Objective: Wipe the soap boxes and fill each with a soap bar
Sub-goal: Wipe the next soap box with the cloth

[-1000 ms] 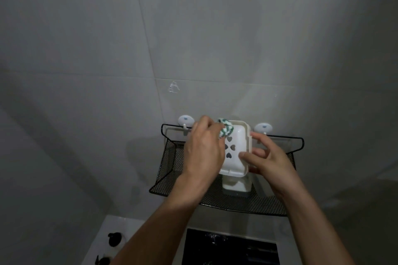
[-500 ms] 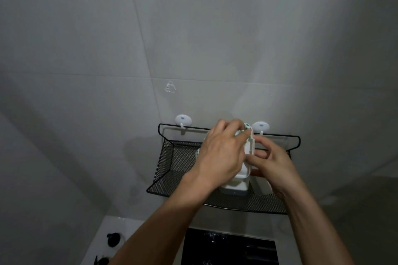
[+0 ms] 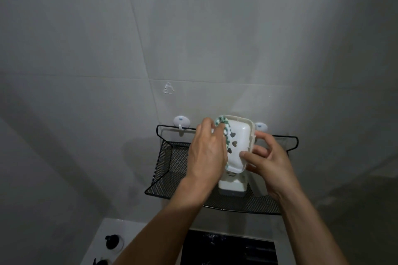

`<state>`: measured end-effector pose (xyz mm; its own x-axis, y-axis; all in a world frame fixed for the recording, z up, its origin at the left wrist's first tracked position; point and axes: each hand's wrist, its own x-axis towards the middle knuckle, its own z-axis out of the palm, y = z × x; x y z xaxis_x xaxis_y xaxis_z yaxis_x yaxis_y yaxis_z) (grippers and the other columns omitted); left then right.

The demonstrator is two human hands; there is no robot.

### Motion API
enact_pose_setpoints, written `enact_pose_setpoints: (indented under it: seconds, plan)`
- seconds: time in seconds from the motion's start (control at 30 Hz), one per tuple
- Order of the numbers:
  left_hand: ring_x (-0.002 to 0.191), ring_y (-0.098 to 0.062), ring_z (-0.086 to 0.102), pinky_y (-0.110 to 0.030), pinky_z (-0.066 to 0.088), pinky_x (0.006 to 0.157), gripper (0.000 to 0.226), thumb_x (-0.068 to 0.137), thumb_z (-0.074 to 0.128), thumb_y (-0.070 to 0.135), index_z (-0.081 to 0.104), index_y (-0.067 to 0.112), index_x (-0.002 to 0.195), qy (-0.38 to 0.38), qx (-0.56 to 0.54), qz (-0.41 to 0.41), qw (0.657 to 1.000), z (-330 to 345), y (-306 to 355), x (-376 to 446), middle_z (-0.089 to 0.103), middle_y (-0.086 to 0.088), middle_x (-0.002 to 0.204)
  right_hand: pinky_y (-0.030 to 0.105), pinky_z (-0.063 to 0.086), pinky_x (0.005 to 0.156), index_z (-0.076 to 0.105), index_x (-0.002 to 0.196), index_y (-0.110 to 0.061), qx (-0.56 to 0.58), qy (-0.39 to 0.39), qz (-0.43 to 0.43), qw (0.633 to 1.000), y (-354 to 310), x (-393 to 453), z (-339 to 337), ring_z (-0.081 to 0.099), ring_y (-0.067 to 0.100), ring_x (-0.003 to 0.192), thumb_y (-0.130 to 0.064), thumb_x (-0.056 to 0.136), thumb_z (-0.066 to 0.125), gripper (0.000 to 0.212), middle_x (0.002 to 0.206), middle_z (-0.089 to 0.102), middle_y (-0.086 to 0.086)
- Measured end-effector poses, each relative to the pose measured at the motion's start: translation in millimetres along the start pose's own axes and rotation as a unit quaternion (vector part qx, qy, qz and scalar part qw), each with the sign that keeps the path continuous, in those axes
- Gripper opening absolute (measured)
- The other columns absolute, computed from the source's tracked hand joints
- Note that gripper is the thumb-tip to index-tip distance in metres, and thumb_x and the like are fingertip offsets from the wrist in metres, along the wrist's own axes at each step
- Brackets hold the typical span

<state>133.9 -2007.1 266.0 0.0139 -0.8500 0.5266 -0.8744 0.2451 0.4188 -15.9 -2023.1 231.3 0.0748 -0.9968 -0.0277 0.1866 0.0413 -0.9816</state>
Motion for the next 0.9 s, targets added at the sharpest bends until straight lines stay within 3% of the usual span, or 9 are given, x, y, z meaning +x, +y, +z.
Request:
enact_pose_setpoints:
  seconds: [0.13, 0.33, 0.4, 0.5, 0.57, 0.73, 0.9]
  plan:
    - [0.091, -0.024, 0.055, -0.04, 0.052, 0.077, 0.031, 0.095, 0.057, 0.01, 0.063, 0.006, 0.124, 0.012, -0.067, -0.036, 0.997, -1, -2, 5, 0.049, -0.008, 0.105, 0.035, 0.061, 0.066, 0.053, 0.123, -0.022, -0.014, -0.021, -0.01, 1.0, 8, -2, 4, 0.076, 0.027, 0.088, 0.015, 0.079, 0.069, 0.06, 0.101, 0.077, 0.01]
    - [0.096, -0.022, 0.054, -0.04, 0.05, 0.083, 0.035, 0.093, 0.059, 0.009, 0.065, 0.015, 0.127, -0.003, -0.119, -0.018, 0.993, -7, -6, 14, 0.048, -0.005, 0.105, 0.046, 0.06, 0.083, 0.04, 0.142, -0.031, 0.024, -0.048, -0.002, 0.999, 10, 2, 3, 0.072, 0.027, 0.106, 0.02, 0.075, 0.071, 0.091, 0.114, 0.075, 0.01]
    - [0.099, -0.021, 0.053, -0.04, 0.049, 0.087, 0.036, 0.093, 0.059, 0.008, 0.065, 0.017, 0.127, -0.023, -0.118, -0.014, 0.993, -9, -9, 14, 0.048, -0.004, 0.105, 0.043, 0.061, 0.077, 0.045, 0.136, -0.027, 0.052, -0.063, 0.012, 0.997, 8, 0, 1, 0.073, 0.028, 0.099, 0.013, 0.077, 0.074, 0.077, 0.108, 0.076, 0.012]
    - [0.101, -0.023, 0.052, -0.039, 0.047, 0.089, 0.035, 0.09, 0.061, 0.005, 0.069, 0.017, 0.122, -0.054, -0.119, 0.017, 0.991, -11, -10, 13, 0.05, -0.005, 0.104, 0.032, 0.059, 0.067, 0.058, 0.112, -0.019, 0.084, -0.072, 0.055, 0.992, -2, -1, 1, 0.074, 0.02, 0.082, -0.02, 0.078, 0.079, 0.039, 0.092, 0.076, 0.008]
    - [0.102, -0.025, 0.052, -0.04, 0.046, 0.088, 0.034, 0.088, 0.063, 0.003, 0.071, 0.016, 0.119, -0.072, -0.107, 0.055, 0.99, -12, -7, 13, 0.053, -0.007, 0.103, 0.033, 0.058, 0.063, 0.062, 0.098, -0.018, 0.066, -0.062, 0.084, 0.992, -5, 1, -1, 0.072, 0.016, 0.077, -0.034, 0.079, 0.078, 0.03, 0.089, 0.074, 0.006]
    - [0.096, -0.025, 0.051, -0.043, 0.046, 0.082, 0.026, 0.09, 0.063, 0.01, 0.071, 0.013, 0.114, -0.065, -0.053, 0.107, 0.991, -11, 3, 12, 0.056, -0.005, 0.1, 0.032, 0.059, 0.064, 0.07, 0.114, -0.013, 0.056, -0.068, 0.066, 0.994, -6, 4, -4, 0.071, 0.017, 0.08, -0.014, 0.097, 0.06, 0.02, 0.098, 0.075, 0.011]
    - [0.092, -0.024, 0.05, -0.039, 0.045, 0.081, 0.022, 0.093, 0.061, 0.023, 0.07, 0.014, 0.112, -0.03, 0.0, 0.104, 0.994, -9, 7, 12, 0.056, -0.001, 0.099, 0.029, 0.057, 0.058, 0.066, 0.117, -0.006, 0.069, -0.031, 0.016, 0.997, -5, 4, -4, 0.072, 0.019, 0.076, -0.001, 0.096, 0.057, 0.024, 0.093, 0.076, 0.013]
